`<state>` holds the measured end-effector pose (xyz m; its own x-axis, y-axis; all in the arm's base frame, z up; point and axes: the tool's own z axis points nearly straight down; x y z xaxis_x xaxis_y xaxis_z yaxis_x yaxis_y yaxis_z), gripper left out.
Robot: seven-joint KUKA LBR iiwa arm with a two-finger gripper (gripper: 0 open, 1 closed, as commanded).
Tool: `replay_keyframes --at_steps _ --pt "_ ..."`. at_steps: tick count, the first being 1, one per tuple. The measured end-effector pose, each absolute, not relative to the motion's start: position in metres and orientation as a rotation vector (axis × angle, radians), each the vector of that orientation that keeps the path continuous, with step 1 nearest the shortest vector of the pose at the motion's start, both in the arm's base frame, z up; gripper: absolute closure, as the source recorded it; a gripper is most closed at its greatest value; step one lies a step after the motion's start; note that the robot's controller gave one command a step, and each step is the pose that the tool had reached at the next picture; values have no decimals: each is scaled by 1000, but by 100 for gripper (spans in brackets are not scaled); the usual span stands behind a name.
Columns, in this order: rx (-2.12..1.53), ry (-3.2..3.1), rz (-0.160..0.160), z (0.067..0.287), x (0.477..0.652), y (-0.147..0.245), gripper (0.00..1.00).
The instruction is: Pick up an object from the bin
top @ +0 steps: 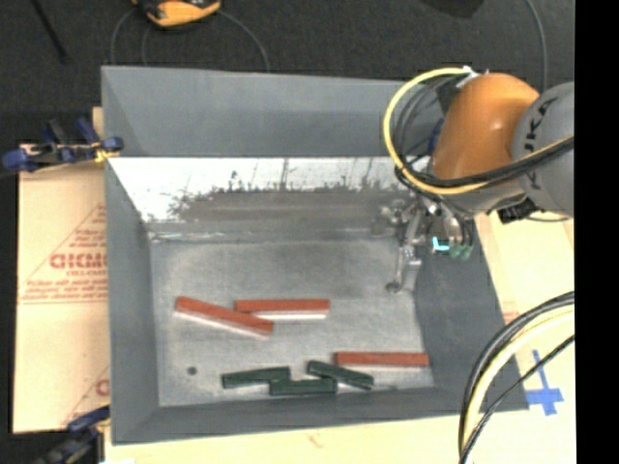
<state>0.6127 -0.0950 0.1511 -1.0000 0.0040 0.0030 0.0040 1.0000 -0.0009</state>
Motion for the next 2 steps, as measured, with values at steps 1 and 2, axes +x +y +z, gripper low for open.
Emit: replay_keyframes --at_steps 1,2 --pt "-3 -3147 3 156 615 -95 0" --pt "163 -3144 4 118 613 -48 0"
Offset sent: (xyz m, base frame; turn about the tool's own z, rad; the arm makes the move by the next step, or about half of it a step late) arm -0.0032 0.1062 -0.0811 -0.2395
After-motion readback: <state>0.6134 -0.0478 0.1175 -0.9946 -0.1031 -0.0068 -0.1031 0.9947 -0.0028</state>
